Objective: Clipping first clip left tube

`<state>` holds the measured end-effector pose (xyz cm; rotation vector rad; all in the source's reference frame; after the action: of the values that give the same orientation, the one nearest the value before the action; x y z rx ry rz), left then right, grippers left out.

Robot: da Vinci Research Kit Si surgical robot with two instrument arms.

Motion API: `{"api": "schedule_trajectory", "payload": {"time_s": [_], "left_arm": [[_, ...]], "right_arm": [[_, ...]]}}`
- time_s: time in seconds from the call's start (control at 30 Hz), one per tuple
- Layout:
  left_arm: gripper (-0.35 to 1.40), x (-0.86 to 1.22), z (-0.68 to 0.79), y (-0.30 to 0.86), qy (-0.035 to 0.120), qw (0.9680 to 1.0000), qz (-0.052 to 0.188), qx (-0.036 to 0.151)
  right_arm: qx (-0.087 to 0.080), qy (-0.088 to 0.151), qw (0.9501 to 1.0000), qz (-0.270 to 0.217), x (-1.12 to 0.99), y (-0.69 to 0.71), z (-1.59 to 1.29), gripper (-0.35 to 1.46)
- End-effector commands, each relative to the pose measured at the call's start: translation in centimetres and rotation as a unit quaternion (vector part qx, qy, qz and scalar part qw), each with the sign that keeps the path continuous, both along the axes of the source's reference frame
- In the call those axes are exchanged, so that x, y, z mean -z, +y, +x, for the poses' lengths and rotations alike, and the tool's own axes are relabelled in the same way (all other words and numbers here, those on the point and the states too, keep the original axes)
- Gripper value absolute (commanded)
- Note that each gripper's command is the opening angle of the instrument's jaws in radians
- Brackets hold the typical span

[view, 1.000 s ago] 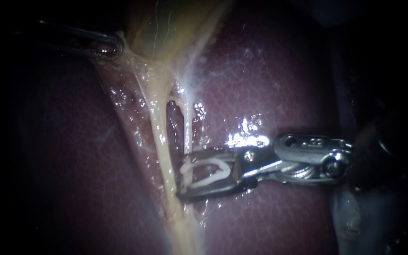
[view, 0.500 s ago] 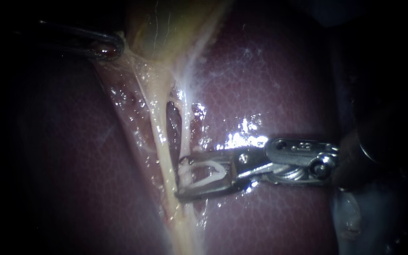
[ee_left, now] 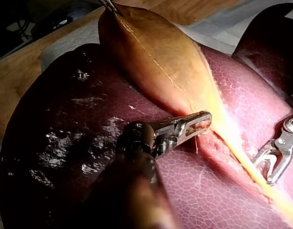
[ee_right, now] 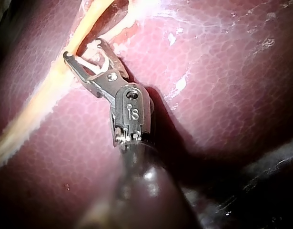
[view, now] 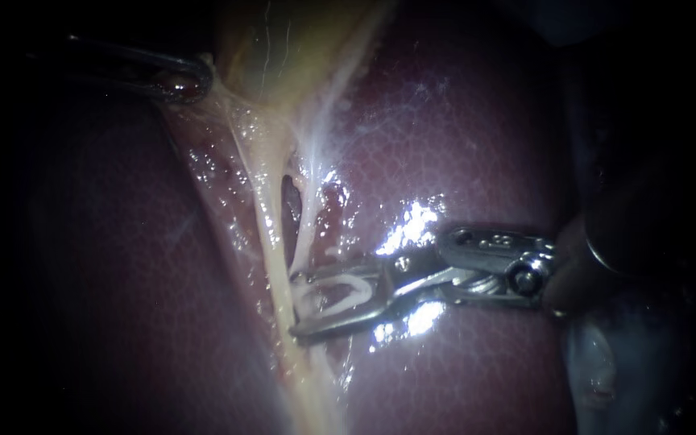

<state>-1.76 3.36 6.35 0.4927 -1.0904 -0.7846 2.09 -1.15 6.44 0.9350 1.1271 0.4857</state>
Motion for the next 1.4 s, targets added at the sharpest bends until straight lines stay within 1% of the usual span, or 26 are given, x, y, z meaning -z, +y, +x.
{"api": "schedule_trajectory", "payload": {"time_s": [0.03,0.07,0.17,0.33,0.43,0.57,0.7,0.77,0.93,1.0,1.07,1.23,1.33,1.4], "left_arm": [[-0.35,0.0,0.0,0.0,0.0,1.0,0.0,0.0],[-0.35,0.0,0.0,0.0,0.0,1.0,0.0,0.0],[-0.35,0.0,-0.01,0.0,0.0,1.0,0.0,0.0],[-0.35,-0.01,-0.01,0.0,0.0,1.0,0.0,0.0],[-0.35,-0.01,-0.02,0.0,0.0,1.0,0.0,0.0],[-0.35,-0.02,-0.02,0.0,-0.001,1.0,-0.001,0.001],[-0.35,-0.02,-0.02,0.0,-0.001,1.0,-0.001,0.001],[-0.35,-0.02,-0.02,0.0,-0.001,1.0,-0.001,0.001],[-0.35,-0.03,-0.02,0.0,-0.002,1.0,-0.001,0.0],[-0.35,-0.03,-0.02,0.0,-0.002,1.0,-0.001,0.0],[-0.35,-0.03,-0.02,-0.01,-0.001,1.0,-0.001,0.0],[-0.35,-0.04,-0.03,-0.01,-0.001,1.0,-0.001,0.001],[-0.35,-0.04,-0.03,-0.01,-0.001,1.0,-0.001,0.001],[-0.35,-0.04,-0.03,-0.01,-0.001,1.0,-0.001,0.0]], "right_arm": [[-0.001,0.006,1.0,0.003,0.0,0.0,0.01,0.42],[-0.001,0.015,0.9999,0.005,0.0,0.0,0.03,0.42],[0.002,0.029,0.9995,0.015,-0.01,0.01,0.07,0.42],[0.011,0.045,0.9987,0.022,-0.04,0.0,0.13,0.42],[0.013,0.056,0.9979,0.029,-0.06,-0.02,0.17,0.43],[0.015,0.075,0.9965,0.035,-0.08,-0.02,0.22,0.44],[0.018,0.099,0.994,0.044,-0.08,-0.01,0.26,0.44],[0.02,0.105,0.993,0.049,-0.08,-0.01,0.27,0.44],[0.022,0.108,0.9926,0.051,-0.07,-0.01,0.26,0.44],[0.021,0.11,0.9923,0.052,-0.07,-0.01,0.26,0.44],[0.016,0.116,0.9917,0.054,-0.07,-0.01,0.27,0.44],[0.017,0.136,0.9887,0.061,-0.04,-0.01,0.31,0.44],[0.019,0.157,0.9851,0.068,-0.01,-0.02,0.34,0.44],[0.023,0.167,0.9832,0.071,0.01,-0.03,0.36,0.44]]}}
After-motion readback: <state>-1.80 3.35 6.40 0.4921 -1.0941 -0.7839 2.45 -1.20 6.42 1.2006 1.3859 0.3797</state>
